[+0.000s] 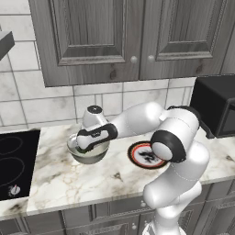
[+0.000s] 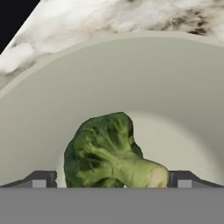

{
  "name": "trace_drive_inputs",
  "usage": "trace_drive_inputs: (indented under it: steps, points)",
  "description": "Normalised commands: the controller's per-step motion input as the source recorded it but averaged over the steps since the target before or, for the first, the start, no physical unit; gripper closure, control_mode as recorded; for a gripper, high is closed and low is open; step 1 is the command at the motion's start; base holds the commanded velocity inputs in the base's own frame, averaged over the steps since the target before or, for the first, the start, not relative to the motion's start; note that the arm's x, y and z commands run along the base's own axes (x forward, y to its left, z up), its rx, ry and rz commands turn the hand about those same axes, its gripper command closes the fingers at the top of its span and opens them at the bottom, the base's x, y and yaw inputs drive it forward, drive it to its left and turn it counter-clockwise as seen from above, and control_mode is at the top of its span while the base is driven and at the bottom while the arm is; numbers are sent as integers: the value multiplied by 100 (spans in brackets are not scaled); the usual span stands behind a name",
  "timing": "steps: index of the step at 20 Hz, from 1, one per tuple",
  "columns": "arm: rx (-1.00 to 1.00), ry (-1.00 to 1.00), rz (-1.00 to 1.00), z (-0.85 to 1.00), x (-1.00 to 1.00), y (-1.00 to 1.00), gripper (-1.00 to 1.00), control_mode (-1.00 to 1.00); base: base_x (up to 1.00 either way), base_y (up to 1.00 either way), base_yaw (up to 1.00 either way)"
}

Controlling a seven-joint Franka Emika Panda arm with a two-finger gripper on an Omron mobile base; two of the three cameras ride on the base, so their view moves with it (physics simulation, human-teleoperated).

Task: Place the steak on the plate and place the broccoli on the same plate.

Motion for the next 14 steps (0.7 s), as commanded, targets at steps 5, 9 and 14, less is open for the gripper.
trace_drive_inputs:
  steps: [5,9,14]
  points:
    - [0,0,3,-4,2,1,-100,-100,0,0,0]
    - [0,-1,4,-4,6,2,-100,-100,0,0,0]
    - [0,-3,6,-5,8,4,100,-100,0,0,0]
